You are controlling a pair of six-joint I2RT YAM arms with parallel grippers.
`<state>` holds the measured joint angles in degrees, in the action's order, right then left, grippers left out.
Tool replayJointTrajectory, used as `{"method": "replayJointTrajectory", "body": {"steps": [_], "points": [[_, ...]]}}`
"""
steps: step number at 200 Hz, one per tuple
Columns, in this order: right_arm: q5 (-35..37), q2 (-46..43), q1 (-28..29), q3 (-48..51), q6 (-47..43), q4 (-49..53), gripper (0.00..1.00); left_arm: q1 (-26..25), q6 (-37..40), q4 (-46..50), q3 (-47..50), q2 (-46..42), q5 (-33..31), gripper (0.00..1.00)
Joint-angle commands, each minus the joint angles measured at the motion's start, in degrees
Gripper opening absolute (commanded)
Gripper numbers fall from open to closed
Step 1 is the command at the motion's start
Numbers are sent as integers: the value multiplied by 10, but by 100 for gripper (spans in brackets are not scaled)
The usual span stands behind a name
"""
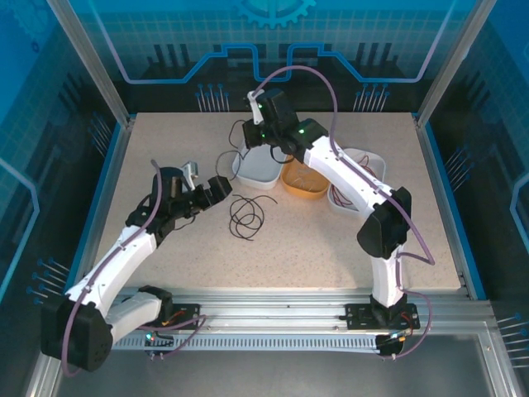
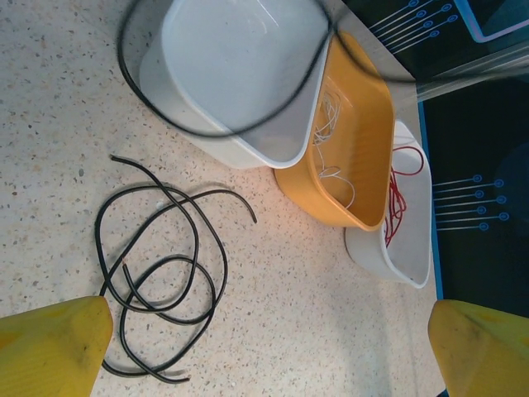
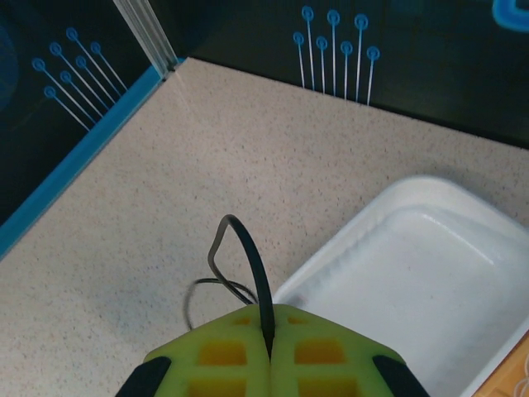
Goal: Untangle the cables
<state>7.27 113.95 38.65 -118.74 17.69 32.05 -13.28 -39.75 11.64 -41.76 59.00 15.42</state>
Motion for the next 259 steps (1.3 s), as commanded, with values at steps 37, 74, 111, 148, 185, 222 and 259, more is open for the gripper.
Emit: {"method": "replayJointTrajectory", "body": {"steps": [37,74,111,148,185,222,259], "points": [[55,53,-33,-94,-19,24,0,4,31,56,16,-38,-43,99],[69,75,-64,-98,-5,29,0,6,33,72,24,-47,-59,99],[34,120,-92,-97,21,38,0,13,33,77,26,-50,-65,99],[19,188,-103,-120,45,64,0,16,28,74,28,-41,-59,99],[-29,265,-117,-165,73,101,0,18,23,75,31,-38,-53,99],[-49,306,-121,-184,76,119,2,19,18,68,33,-37,-49,99],[-55,304,-122,-189,60,130,17,19,14,64,37,-33,-44,99]]}}
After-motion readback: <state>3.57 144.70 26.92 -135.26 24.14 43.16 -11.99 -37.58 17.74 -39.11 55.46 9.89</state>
